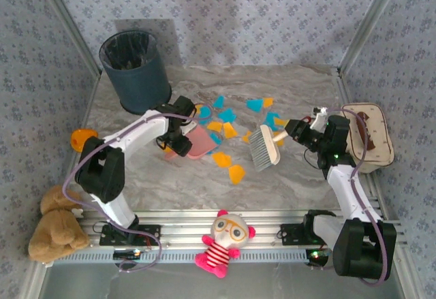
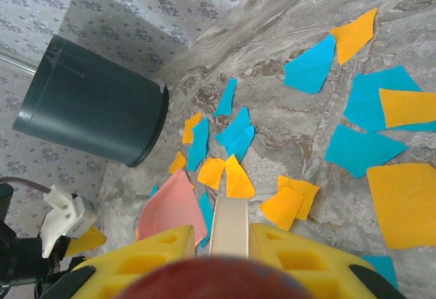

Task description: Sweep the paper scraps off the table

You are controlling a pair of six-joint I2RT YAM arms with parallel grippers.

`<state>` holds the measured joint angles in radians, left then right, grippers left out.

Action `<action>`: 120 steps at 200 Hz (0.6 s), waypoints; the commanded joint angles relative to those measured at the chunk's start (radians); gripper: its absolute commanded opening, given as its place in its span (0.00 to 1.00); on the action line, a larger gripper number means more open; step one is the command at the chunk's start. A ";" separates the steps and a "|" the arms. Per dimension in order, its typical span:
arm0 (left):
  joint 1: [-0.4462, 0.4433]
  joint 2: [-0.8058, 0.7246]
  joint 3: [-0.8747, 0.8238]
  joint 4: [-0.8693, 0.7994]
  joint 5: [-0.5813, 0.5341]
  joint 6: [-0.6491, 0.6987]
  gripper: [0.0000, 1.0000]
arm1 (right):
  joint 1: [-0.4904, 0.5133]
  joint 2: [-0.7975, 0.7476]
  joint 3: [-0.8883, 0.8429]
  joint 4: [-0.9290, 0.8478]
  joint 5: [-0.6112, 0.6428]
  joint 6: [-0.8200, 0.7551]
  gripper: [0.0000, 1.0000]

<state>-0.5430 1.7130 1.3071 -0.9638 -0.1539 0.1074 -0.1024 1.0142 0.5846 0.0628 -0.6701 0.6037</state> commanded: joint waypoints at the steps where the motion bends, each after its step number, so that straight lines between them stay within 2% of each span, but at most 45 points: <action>1: 0.011 0.017 0.041 -0.065 0.000 0.034 0.66 | -0.012 -0.020 -0.012 -0.006 -0.032 -0.018 0.00; 120: 0.018 0.131 0.053 -0.069 0.014 0.055 0.60 | -0.027 -0.026 -0.019 -0.015 -0.045 -0.016 0.00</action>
<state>-0.5301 1.8225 1.3346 -1.0000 -0.1463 0.1471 -0.1204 1.0107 0.5724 0.0467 -0.6807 0.5938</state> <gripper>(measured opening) 0.607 0.253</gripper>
